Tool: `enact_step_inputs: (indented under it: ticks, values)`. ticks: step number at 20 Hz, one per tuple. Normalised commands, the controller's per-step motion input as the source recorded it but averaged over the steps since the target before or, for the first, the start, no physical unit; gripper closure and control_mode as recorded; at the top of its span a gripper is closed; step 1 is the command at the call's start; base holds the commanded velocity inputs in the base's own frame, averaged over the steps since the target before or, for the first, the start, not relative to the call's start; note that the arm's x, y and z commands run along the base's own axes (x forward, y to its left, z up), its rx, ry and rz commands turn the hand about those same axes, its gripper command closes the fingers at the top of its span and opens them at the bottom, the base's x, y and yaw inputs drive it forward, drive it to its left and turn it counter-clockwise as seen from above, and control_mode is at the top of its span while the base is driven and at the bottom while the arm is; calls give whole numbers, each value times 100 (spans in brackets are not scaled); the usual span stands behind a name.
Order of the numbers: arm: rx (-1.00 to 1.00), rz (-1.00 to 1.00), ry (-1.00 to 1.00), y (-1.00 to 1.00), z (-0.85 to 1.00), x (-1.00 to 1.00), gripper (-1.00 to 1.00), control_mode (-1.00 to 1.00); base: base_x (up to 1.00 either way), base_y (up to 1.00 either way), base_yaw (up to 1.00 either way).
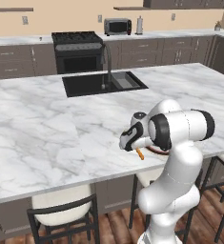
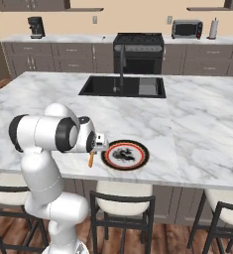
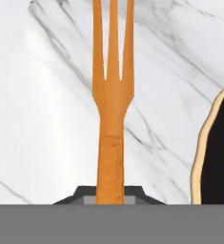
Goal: Take the fork and place it on the left side of the plate. Then take the spoon and place it on the right side of the plate. Make sure they're directly next to the plate.
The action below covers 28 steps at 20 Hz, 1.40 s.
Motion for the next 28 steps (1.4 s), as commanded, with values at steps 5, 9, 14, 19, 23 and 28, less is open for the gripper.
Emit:
enact_step_inputs:
  ticks: [5,9,14,19,23,28]
  values:
    - [0,0,0,0,-11,34,100,-100,0,0,0]
    - [0,0,0,4,-10,34,-100,-100,0,0,0]
    - [0,0,0,-1,-1,17,-100,-100,0,0,0]
    - [0,0,-7,-20,5,0,-100,-100,0,0,0]
    - [0,0,-22,-11,62,-23,-100,-100,0,0,0]
    - [2,5,-26,3,100,-64,-100,-100,0,0,0]
